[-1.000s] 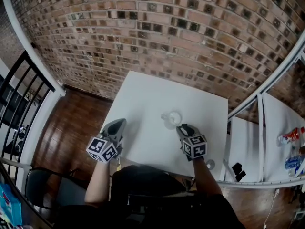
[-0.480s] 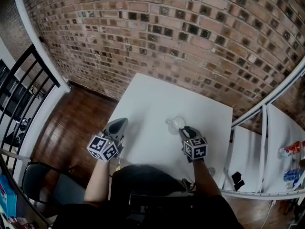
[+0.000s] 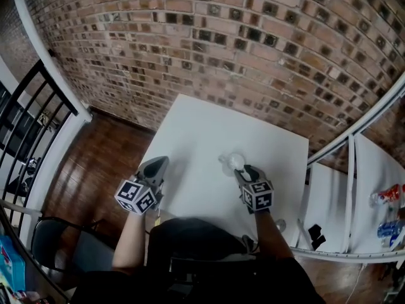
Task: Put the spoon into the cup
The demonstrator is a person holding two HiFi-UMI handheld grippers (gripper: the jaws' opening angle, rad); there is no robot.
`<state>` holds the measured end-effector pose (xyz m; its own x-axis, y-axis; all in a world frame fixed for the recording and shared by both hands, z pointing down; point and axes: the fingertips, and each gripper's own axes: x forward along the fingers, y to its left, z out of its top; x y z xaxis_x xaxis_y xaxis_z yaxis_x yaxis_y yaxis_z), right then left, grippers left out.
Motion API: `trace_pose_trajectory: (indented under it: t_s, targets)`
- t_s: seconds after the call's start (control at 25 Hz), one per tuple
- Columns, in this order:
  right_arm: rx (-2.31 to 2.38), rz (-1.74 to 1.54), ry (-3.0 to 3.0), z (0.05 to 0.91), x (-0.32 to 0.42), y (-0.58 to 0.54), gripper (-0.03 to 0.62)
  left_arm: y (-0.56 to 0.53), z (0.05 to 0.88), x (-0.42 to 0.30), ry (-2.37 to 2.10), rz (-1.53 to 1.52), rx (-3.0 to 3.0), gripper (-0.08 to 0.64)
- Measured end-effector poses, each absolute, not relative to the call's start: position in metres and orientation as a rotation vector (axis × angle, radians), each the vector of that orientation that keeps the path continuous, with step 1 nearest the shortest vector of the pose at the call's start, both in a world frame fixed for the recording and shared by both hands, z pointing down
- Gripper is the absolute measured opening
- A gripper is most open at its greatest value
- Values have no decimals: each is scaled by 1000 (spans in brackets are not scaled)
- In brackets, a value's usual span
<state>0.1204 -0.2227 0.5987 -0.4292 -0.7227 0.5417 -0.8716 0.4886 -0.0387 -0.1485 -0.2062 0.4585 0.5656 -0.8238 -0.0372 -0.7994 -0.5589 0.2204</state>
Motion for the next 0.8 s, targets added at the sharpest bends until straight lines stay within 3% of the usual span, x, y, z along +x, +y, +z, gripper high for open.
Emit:
trace_pose_trajectory:
  t_s: [0.28, 0.52, 0.8]
  targets:
    - [1384, 416, -2318, 579, 126, -220, 173, -206, 457, -145, -1341, -193, 2632, 3]
    - [1634, 344, -2382, 533, 162, -206, 26, -210, 453, -144, -1310, -220, 2647, 3]
    - [1956, 269, -2340, 487, 241, -164, 0, -208, 454, -112, -1201, -215, 2697, 3]
